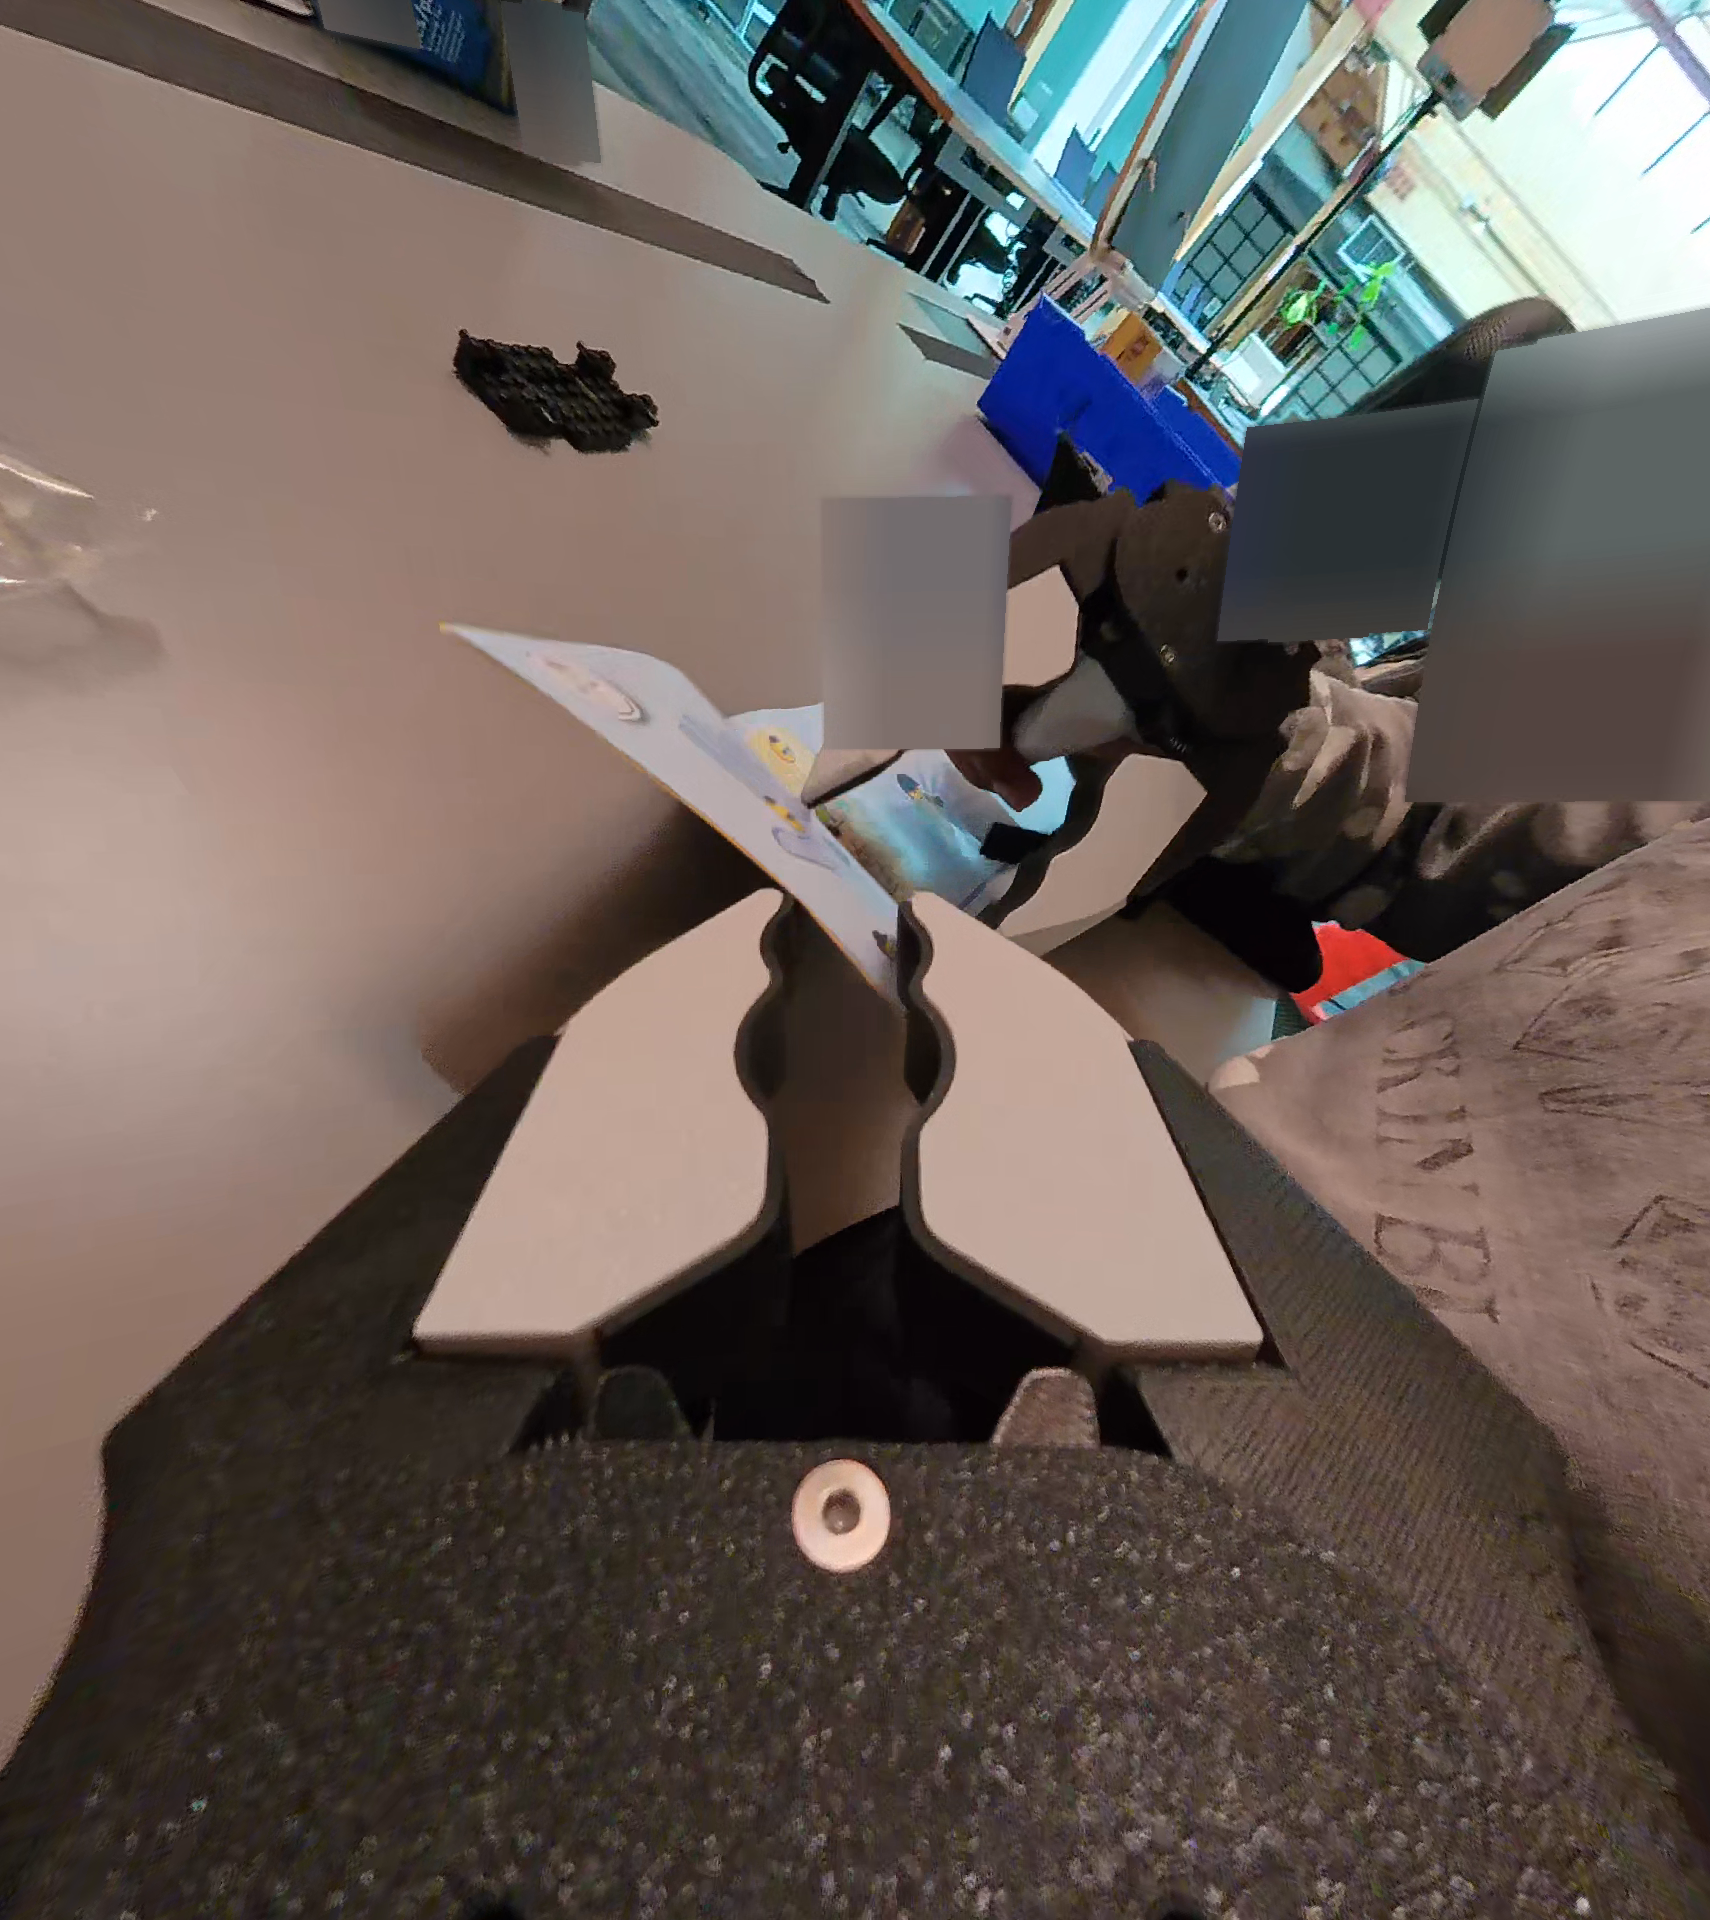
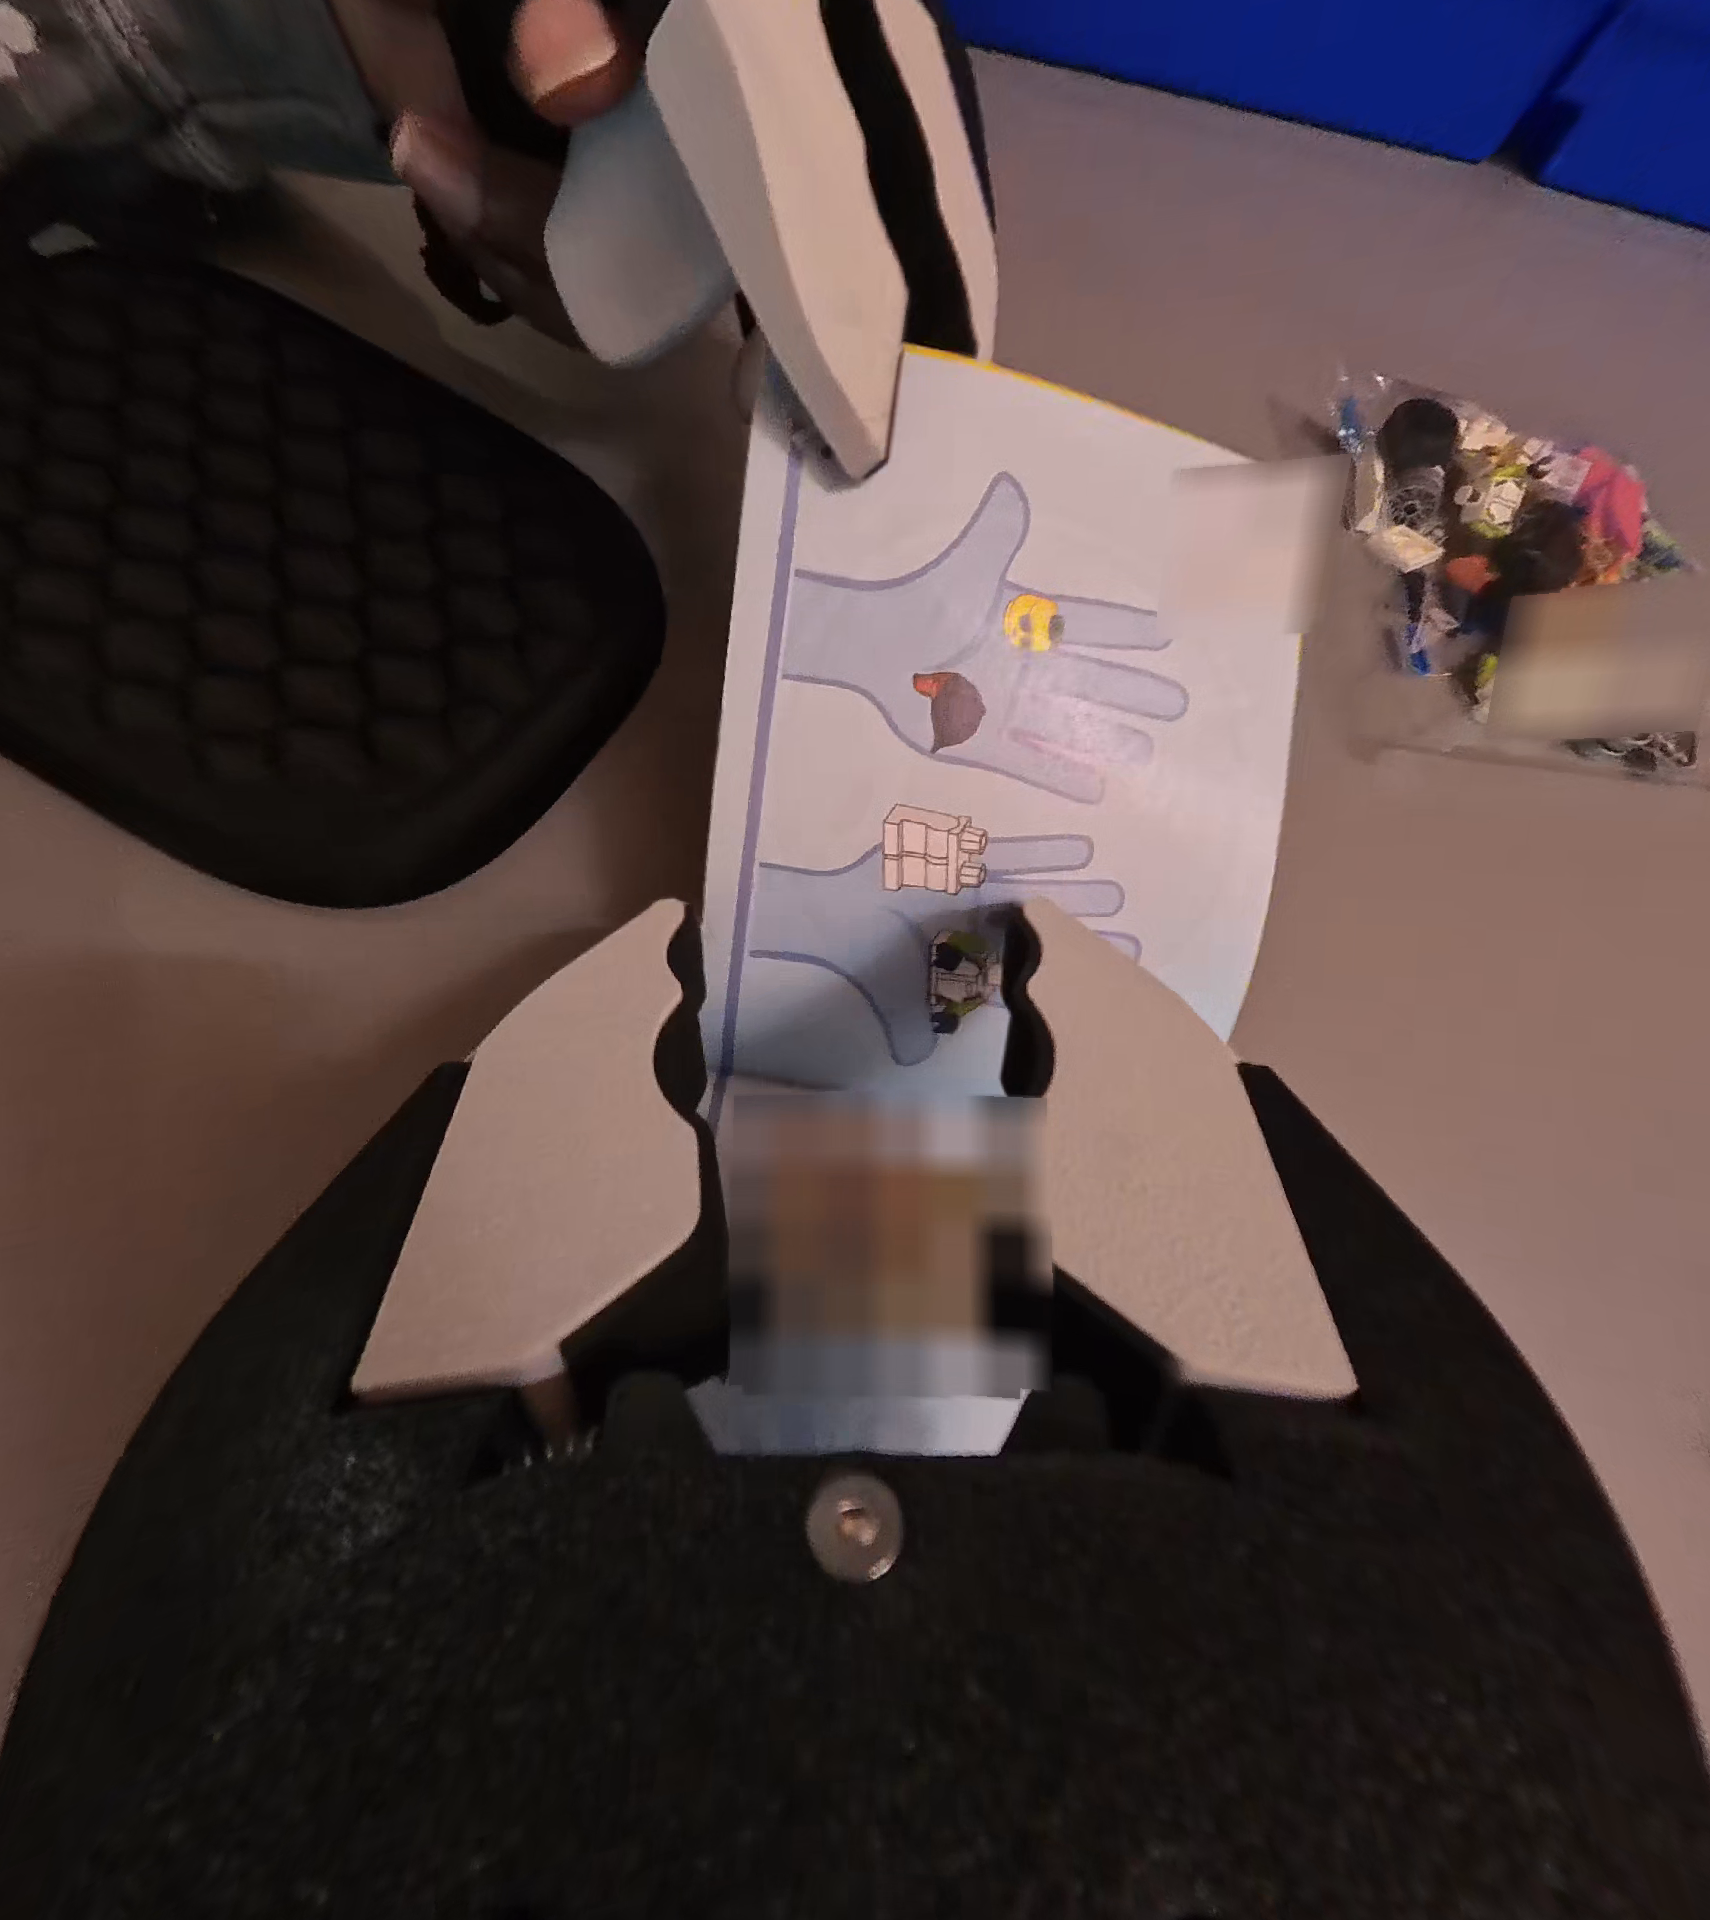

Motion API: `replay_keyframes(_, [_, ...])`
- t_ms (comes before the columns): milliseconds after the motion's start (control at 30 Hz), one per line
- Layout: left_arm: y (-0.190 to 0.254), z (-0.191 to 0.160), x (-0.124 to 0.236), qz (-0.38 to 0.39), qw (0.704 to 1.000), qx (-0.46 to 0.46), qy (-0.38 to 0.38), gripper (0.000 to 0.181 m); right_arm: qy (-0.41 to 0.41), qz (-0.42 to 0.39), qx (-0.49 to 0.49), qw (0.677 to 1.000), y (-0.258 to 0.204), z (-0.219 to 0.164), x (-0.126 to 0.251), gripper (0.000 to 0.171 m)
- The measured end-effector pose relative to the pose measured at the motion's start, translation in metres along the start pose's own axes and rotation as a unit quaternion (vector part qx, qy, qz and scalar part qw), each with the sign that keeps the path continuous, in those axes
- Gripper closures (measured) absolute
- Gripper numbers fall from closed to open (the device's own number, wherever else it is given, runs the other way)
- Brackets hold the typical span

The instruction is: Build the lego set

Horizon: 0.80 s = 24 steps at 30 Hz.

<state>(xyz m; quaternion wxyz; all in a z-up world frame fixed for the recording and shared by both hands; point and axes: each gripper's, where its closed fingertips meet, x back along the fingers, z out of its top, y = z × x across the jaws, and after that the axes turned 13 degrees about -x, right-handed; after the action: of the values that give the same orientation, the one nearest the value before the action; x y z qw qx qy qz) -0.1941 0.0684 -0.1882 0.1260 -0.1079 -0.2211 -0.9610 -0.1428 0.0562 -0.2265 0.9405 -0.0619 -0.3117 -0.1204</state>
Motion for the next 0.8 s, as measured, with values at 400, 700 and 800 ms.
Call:
replay_keyframes(400, [-0.006,-0.004,-0.003,0.008,1.0,-0.006,-0.015,0.166,-0.01,0.026,0.025,0.999,-0.008,-0.015,0.005,0.166])
replay_keyframes(700, [-0.007,-0.004,-0.015,0.01,1.0,-0.01,-0.022,0.18,-0.019,0.029,0.0,0.999,-0.006,-0.035,0.02,0.171])
replay_keyframes(800, [-0.008,-0.001,-0.017,0.016,1.0,-0.014,-0.019,0.181,-0.017,0.02,-0.012,1.0,-0.002,-0.038,0.029,0.169])
